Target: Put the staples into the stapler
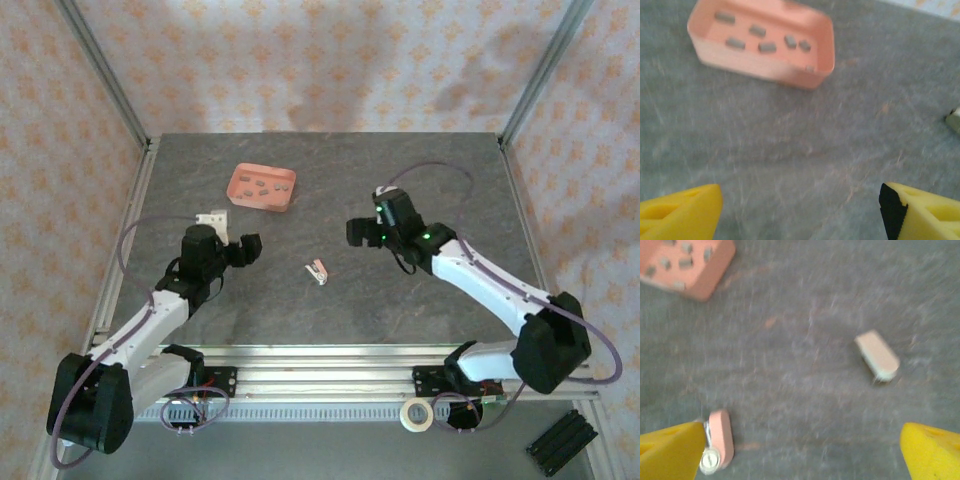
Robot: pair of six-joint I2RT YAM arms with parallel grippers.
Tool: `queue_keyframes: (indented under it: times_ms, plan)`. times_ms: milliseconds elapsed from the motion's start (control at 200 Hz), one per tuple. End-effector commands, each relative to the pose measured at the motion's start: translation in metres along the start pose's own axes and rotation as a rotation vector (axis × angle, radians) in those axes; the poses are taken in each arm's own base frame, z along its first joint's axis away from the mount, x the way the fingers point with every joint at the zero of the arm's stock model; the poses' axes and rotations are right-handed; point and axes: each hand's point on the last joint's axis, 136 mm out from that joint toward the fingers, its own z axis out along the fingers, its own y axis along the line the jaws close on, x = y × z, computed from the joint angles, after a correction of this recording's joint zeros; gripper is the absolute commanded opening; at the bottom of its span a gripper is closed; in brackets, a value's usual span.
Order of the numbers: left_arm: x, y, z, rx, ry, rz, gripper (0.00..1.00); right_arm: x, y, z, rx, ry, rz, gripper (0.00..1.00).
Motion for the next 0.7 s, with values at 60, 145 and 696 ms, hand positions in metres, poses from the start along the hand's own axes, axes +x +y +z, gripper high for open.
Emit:
queue_keyframes:
  times_ms: [60,145,696]
  plan:
    - [0.017,0.01,-0.01,-0.039,0.023,-0.092,0.82,0.064,0.014,0.007,0.006,0.235,0.026,0.99]
    - [0.025,0.021,-0.009,-0.086,0.019,-0.102,0.82,0.088,0.022,0.012,-0.013,0.319,0.032,0.99]
    - [0.048,0.032,0.004,-0.108,0.037,-0.177,0.81,0.102,0.054,0.065,-0.053,0.509,0.026,0.66]
